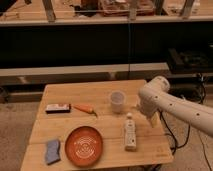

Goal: Stand the bottle upright

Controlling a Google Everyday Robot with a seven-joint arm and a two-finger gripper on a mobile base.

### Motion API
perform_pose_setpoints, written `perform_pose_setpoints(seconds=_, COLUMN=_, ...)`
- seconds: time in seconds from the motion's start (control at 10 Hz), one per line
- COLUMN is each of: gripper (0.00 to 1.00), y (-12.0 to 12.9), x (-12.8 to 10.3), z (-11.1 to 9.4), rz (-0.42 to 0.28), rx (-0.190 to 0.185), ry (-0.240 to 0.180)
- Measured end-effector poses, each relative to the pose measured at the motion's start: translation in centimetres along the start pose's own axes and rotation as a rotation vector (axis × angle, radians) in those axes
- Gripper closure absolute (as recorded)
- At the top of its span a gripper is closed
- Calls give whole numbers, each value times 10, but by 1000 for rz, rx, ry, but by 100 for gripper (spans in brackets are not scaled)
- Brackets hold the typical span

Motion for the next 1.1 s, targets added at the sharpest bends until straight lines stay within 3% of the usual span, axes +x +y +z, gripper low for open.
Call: perform_pose_setpoints(seconds=1.1, gripper=20, y=-13, x=-11, z=26, rz=-55, rx=-12, ry=-7)
